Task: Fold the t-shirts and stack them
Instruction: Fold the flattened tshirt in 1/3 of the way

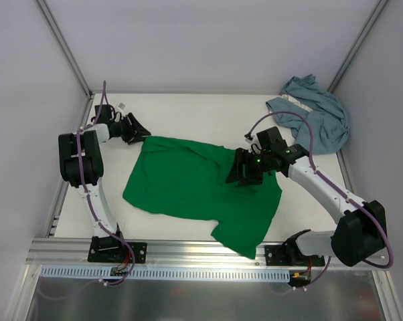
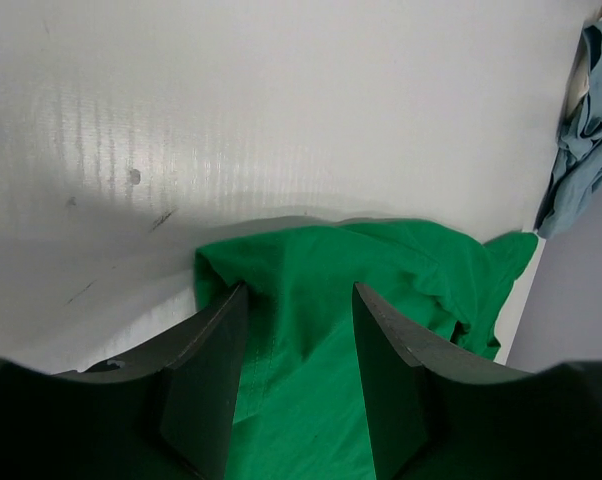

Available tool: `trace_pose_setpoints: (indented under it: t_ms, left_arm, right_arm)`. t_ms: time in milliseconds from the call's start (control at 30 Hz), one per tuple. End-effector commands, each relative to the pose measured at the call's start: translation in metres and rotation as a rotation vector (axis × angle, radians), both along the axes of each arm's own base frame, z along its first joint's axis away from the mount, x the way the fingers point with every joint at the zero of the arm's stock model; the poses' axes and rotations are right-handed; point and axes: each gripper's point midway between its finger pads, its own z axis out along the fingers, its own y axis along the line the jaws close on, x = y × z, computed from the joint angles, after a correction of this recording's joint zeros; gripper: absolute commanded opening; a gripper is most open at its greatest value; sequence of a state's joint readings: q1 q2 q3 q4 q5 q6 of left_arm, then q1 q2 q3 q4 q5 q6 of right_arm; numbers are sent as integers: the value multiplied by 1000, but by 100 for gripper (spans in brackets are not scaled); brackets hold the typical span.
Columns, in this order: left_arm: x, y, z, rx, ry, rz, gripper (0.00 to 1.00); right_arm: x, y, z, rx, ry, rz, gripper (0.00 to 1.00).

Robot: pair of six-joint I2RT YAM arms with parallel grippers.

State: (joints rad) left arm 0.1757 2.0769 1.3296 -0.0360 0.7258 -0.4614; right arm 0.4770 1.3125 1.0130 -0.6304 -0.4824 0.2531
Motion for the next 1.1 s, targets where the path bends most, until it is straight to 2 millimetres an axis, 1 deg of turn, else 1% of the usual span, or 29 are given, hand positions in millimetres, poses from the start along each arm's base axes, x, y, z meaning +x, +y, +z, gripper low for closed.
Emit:
trace_pose_setpoints:
  t_ms: [0, 133, 167, 267, 300, 400, 433, 500, 533, 600, 633, 667, 700, 800, 833, 967, 1067]
  left_arm:
    - [6, -6, 11, -18, -28, -27, 46]
    - [3, -7, 10, -10, -19, -35, 46]
    - [2, -6, 9, -9, -15, -35, 45]
    - [0, -7, 11, -4, -21, -40, 14]
    - [-1, -6, 12, -2, -24, -38, 0]
    - [-2, -6, 22, 6, -42, -38, 0]
    - [-1, -5, 31, 15, -63, -37, 0]
    - [-3, -5, 38, 20, -68, -40, 0]
    - [-3, -5, 49, 23, -88, -41, 0]
    - [-4, -6, 62, 19, -108, -44, 0]
    - [-4, -7, 75, 19, -132, -45, 0]
    - [-6, -9, 80, 13, -136, -49, 0]
    - [-7, -11, 92, 2, -155, -58, 0]
    - [-9, -14, 110, -12, -176, -68, 0]
    - [-9, -16, 121, -16, -198, -79, 0]
    - [-17, -21, 136, -13, -215, -104, 0]
    - [-24, -26, 141, -17, -222, -123, 0]
  right_arm:
    - [-3, -3, -1, -6, 14, 2, 64]
    - [-2, -4, -4, -7, 19, 0, 64]
    - [-2, -4, -5, -7, 19, 0, 64]
    - [-3, -4, -9, -10, 29, -5, 64]
    - [-4, -4, -12, -9, 33, -3, 64]
    - [-5, -4, -15, -11, 37, -5, 64]
    - [-5, -5, -16, -12, 38, -5, 64]
    - [-5, -4, -16, -6, 40, -7, 64]
    - [-5, -3, -17, -3, 42, -6, 64]
    - [-4, -2, -16, 6, 40, -10, 64]
    - [-4, -1, -17, 6, 42, -11, 64]
    - [-4, -1, -17, 8, 45, -11, 64]
    - [-3, 0, -16, 11, 43, -11, 64]
    - [-3, -1, -17, 12, 41, -14, 64]
    - [-4, 0, -18, 13, 45, -14, 64]
    - [-3, 0, -18, 17, 44, -20, 64]
    - [-4, 0, -17, 20, 43, -22, 64]
